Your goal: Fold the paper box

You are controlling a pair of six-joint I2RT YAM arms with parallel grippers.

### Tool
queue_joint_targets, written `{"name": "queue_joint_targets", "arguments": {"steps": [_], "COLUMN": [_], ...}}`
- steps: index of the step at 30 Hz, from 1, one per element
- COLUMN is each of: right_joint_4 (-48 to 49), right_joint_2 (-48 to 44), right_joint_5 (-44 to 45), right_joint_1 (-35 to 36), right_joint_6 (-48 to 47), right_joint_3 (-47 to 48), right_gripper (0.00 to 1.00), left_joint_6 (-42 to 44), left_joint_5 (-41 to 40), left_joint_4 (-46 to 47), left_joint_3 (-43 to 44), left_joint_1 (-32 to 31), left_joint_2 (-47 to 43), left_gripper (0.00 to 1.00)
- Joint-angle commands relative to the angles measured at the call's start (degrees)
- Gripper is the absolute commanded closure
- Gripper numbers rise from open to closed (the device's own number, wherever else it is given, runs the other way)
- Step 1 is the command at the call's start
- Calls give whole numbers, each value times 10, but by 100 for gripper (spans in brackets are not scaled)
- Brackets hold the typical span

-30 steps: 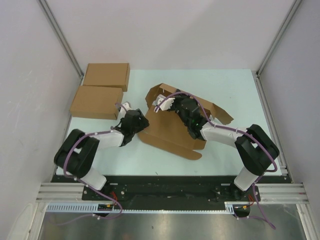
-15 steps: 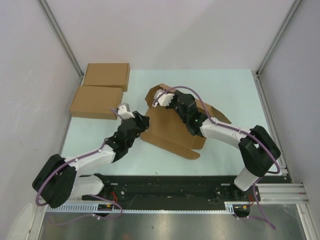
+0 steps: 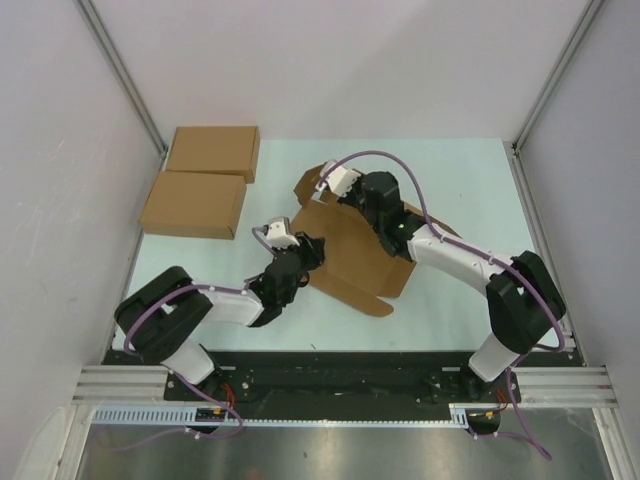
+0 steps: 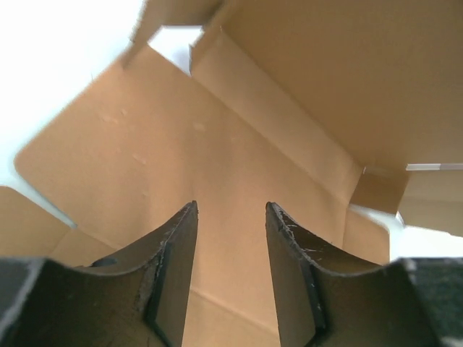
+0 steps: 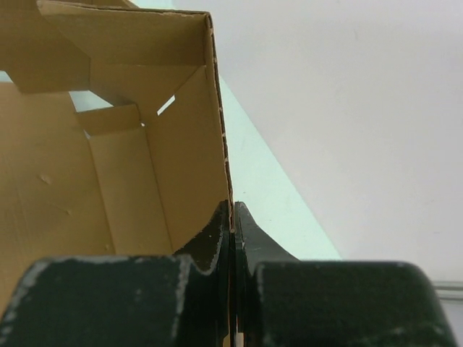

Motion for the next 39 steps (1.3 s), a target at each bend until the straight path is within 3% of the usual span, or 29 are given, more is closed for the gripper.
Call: {"name": "queue_joint_targets", "arguments": {"steps": [1, 6, 19, 30, 39], "right_joint_4": [-45, -94, -267, -292, -307], "right_joint_2": [-6, 23, 146, 132, 136], "right_joint_5": [-66, -132, -133, -118, -107], "right_joint_1": [-64, -122, -113, -124, -120], "right_joint_6": [104, 184, 262, 324, 369], "right_joint_3": [40, 97, 239, 199, 206], "right_gripper": [100, 99, 100, 100, 100], "left_joint_6": [44, 29, 16, 16, 36], "left_joint_5": [-54, -40, -15, -7, -37], "left_joint_4": [86, 71, 76, 90, 64], "left_joint_3": [27, 31, 71, 121, 274], "left_joint_1": [9, 42, 68, 76, 74], "left_joint_2": [-4, -5, 41, 92, 234], "left_gripper": [51, 50, 51, 51, 52]}}
